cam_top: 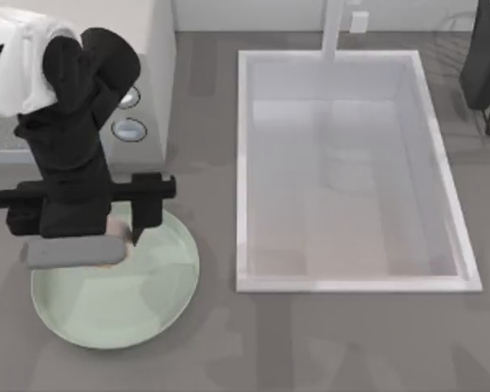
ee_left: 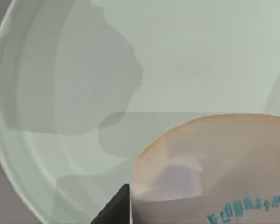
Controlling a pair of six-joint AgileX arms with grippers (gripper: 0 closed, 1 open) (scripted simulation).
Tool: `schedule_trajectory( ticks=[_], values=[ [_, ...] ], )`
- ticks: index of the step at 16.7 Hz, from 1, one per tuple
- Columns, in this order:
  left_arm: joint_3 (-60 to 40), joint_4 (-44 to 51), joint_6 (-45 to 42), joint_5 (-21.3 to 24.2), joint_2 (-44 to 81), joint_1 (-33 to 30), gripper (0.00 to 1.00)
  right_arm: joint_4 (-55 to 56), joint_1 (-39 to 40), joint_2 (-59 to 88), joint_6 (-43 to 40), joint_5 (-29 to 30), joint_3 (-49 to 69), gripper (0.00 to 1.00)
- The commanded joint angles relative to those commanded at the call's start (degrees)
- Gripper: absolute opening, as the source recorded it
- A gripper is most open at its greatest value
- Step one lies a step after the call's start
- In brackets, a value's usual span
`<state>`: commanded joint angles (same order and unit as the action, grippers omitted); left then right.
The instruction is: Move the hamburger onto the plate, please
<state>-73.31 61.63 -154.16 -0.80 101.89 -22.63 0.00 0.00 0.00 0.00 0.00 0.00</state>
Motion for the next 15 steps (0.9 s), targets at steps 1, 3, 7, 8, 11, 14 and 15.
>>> schedule_trajectory(
  ticks=[1, 3, 7, 8, 11, 14, 15],
  values=[
    [-0.16, -0.12, -0.56, -0.02, 0.13, -0.49, 0.00, 0.00, 0.00, 0.00, 0.00, 0.00, 0.00, 1.00],
    [-0.17, -0.12, -0.60, -0.02, 0.14, -0.52, 0.00, 0.00, 0.00, 0.00, 0.00, 0.00, 0.00, 1.00],
    [0.69, -1.05, -0.69, 0.03, 0.26, -0.31, 0.00, 0.00, 0.00, 0.00, 0.00, 0.00, 0.00, 1.00],
    [1.38, -2.32, -0.79, -0.02, 0.62, -0.43, 0.00, 0.00, 0.00, 0.00, 0.00, 0.00, 0.00, 1.00],
    [4.31, -6.84, -0.81, 0.00, 2.35, -0.41, 0.00, 0.00, 0.00, 0.00, 0.00, 0.00, 0.00, 1.00],
    [6.33, -10.03, -0.80, -0.01, 3.55, -0.36, 0.00, 0.00, 0.00, 0.00, 0.00, 0.00, 0.00, 1.00],
    [6.35, -10.06, -0.80, -0.01, 3.56, -0.37, 0.00, 0.00, 0.00, 0.00, 0.00, 0.00, 0.00, 1.00]
  ],
)
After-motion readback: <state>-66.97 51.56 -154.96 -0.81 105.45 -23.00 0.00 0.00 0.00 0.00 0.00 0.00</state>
